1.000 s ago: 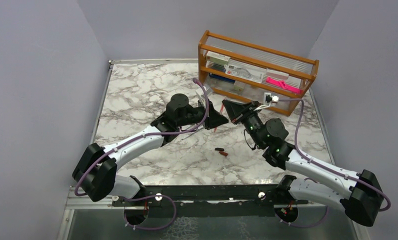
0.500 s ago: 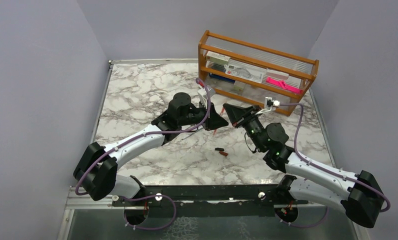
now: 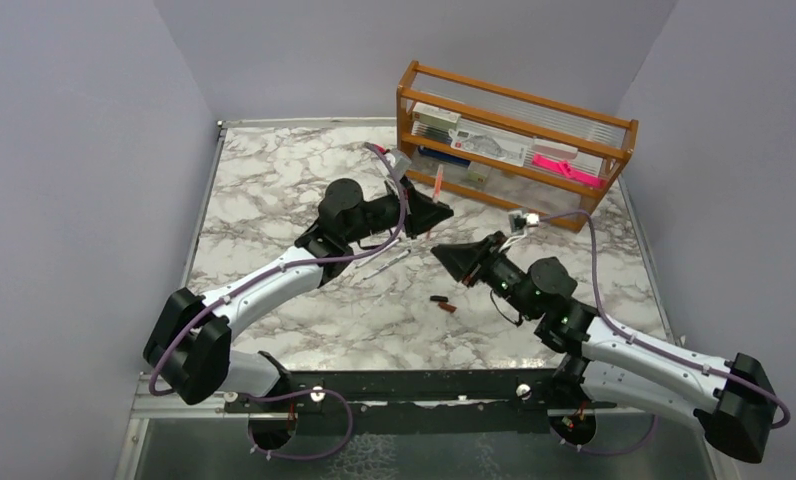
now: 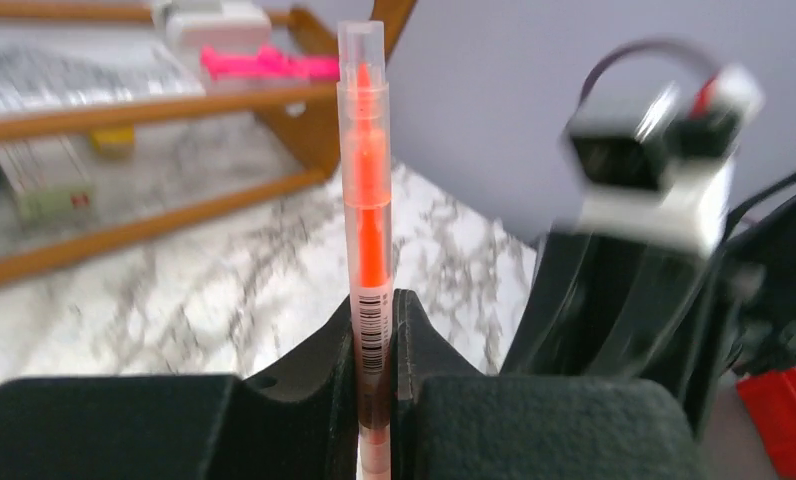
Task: Insert the pens into the pen caps
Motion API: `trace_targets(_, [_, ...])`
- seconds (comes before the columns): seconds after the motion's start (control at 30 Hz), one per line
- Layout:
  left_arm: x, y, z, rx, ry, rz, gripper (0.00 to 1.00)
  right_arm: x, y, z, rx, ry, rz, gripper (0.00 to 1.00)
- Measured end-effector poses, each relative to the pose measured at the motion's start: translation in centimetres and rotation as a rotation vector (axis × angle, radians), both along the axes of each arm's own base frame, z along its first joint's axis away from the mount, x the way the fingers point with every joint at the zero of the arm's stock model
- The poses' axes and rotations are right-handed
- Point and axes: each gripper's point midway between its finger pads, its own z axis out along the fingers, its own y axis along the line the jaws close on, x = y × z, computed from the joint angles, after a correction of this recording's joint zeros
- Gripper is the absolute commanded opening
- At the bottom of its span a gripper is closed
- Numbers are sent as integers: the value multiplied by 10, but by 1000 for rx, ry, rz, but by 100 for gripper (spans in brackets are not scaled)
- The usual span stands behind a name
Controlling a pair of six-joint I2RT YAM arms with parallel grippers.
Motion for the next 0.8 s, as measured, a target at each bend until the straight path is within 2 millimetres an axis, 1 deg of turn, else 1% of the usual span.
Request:
trace_targets(0.03, [6, 2, 15, -40, -47, 25, 0, -10, 6, -11, -30, 20, 47, 29])
trace_targets(0.1, [8, 5, 37, -92, -109, 49, 0, -28, 12, -41, -108, 77, 122, 31])
trace_targets(0.17, [5, 10, 59, -142, -167, 65, 0, -34, 8, -61, -159, 120, 135, 31])
trace_targets(0.23, [5, 15, 71, -168, -204, 85, 0, -38, 2, -67, -179, 135, 133, 31])
trace_targets(0.27, [6, 16, 71, -168, -211, 99, 0, -39, -1, -65, -178, 134, 127, 31])
trace_targets(0.33, [13, 19, 63, -146, -204, 141, 0, -39, -9, -64, -185, 138, 101, 31])
trace_targets(0.4, [27, 21, 41, -85, -157, 201, 0, -37, -16, -70, -210, 159, 65, 30])
trace_targets(0.47, [43, 24, 10, -3, -91, 275, 0, -34, -26, -83, -260, 201, 22, 30])
trace_targets(0.57, [67, 40, -58, 182, 53, 429, 0, -34, -41, -105, -338, 263, -34, 30])
trace_targets(0.63, [77, 57, -95, 291, 128, 509, 0, -35, -49, -113, -371, 284, -60, 29])
trace_targets(0.7, [87, 81, -127, 378, 207, 577, 0, -36, -55, -115, -382, 290, -72, 29])
trace_targets(0.8, [106, 126, -163, 466, 314, 690, 1, -37, -58, -116, -386, 291, -77, 29])
